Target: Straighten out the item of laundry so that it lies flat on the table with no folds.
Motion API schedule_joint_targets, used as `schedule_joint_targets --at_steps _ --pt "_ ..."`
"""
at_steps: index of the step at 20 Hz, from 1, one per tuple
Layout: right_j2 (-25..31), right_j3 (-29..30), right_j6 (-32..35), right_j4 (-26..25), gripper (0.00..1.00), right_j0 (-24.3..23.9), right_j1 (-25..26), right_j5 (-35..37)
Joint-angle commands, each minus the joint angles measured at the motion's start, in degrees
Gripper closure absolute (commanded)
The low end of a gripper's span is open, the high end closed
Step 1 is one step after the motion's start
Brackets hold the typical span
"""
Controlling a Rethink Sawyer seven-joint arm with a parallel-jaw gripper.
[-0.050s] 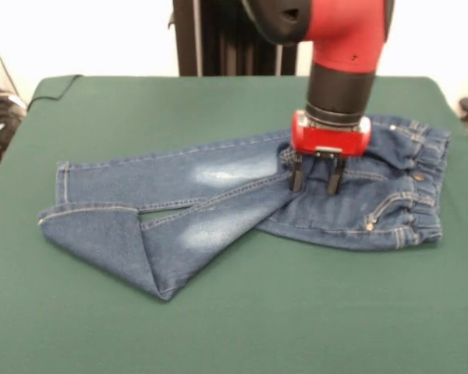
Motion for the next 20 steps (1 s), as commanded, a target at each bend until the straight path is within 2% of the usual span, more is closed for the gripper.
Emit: schedule_joint_targets --at_steps 1,7,11,18,20 --pt "-6.2 -7.0 17.9 7.0 0.00 9.8 10.1 6.0" --pt "-12.0 -11.3 21.1 10.3 0.00 14.5 15.0 -0.1" --pt "-15.4 -13.5 22.4 14.4 0.00 17.2 17.7 -3.2" --pt "-20.0 -16.1 24.9 25.0 0.00 20.6 22.1 1.5" --pt "-20.9 -17.1 25.4 27.9 0.00 21.1 24.4 -0.8"
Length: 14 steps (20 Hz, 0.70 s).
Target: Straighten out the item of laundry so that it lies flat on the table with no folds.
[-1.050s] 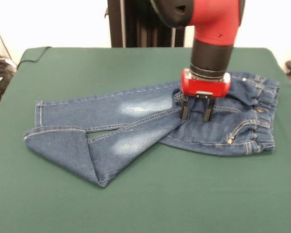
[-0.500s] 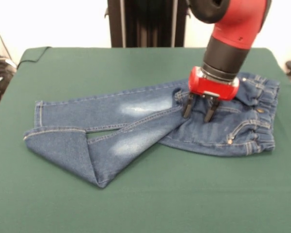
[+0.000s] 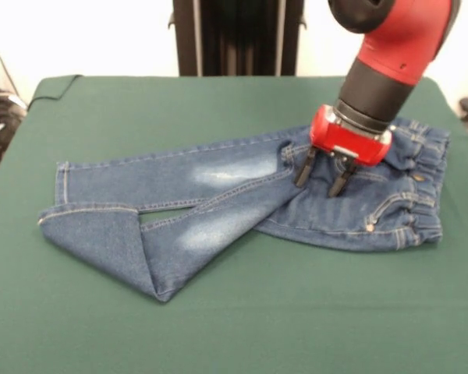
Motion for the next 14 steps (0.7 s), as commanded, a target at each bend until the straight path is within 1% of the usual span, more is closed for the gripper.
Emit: schedule_joint_targets --at_steps 1,4,9,12,14 --pt "0.0 -7.6 24.5 12.0 0.00 2.8 17.1 -5.9" --pt "-1.0 -8.6 25.0 16.6 0.00 3.5 19.5 -12.4" --pt "-1.9 -10.2 23.8 22.4 0.00 4.6 22.1 -22.5" --pt "-2.4 -10.7 23.9 26.4 0.00 5.4 23.2 -25.6" --pt "-0.8 -9.9 22.9 28.6 0.00 4.9 22.6 -25.1"
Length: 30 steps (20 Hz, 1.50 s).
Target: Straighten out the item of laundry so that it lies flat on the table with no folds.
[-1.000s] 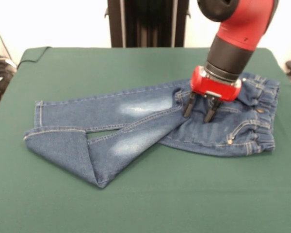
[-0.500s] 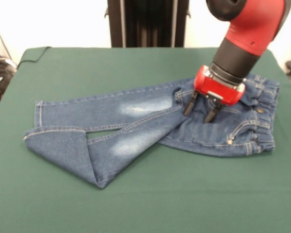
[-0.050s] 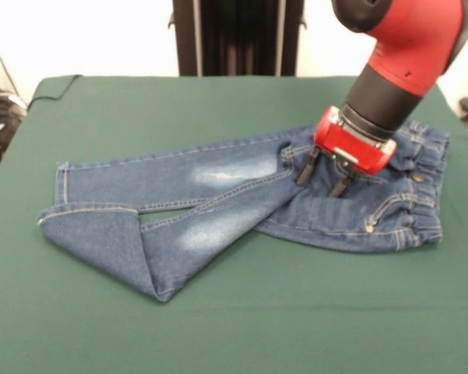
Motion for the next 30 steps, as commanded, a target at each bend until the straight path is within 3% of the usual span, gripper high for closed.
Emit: schedule_joint_targets --at_steps 1,6,15,21,25,30 --pt "10.6 -6.2 19.1 12.2 0.00 -0.8 16.5 -25.2" --pt "13.0 -5.4 19.4 19.9 0.00 -1.5 15.8 -15.3" --pt "9.0 -7.7 26.0 34.4 0.00 2.8 18.1 -20.6" --pt "3.1 -8.1 30.2 44.9 0.00 8.0 19.4 -22.7" --pt "-6.7 -11.2 36.9 53.6 0.00 13.3 23.5 -17.4" --pt "-10.8 -12.7 39.5 59.0 0.00 15.3 25.5 -13.8"
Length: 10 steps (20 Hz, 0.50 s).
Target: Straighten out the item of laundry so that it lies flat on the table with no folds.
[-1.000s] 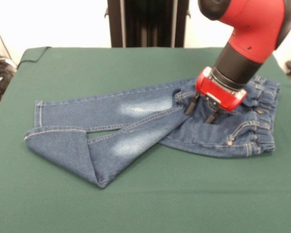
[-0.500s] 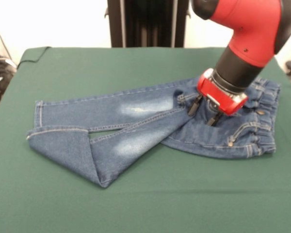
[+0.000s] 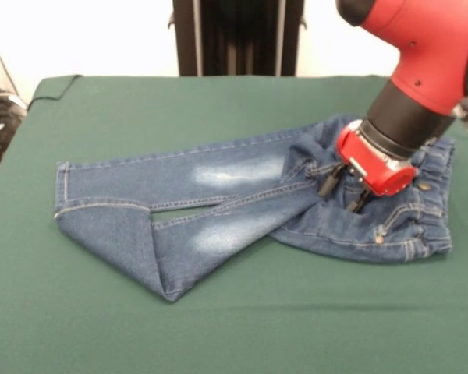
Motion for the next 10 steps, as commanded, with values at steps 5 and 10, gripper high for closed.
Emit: schedule_joint_targets --at_steps 5,10 --pt "8.2 -11.3 26.2 16.8 0.00 5.8 12.7 -13.0" --pt "10.0 -10.0 23.0 16.0 0.00 5.4 11.7 -14.6"
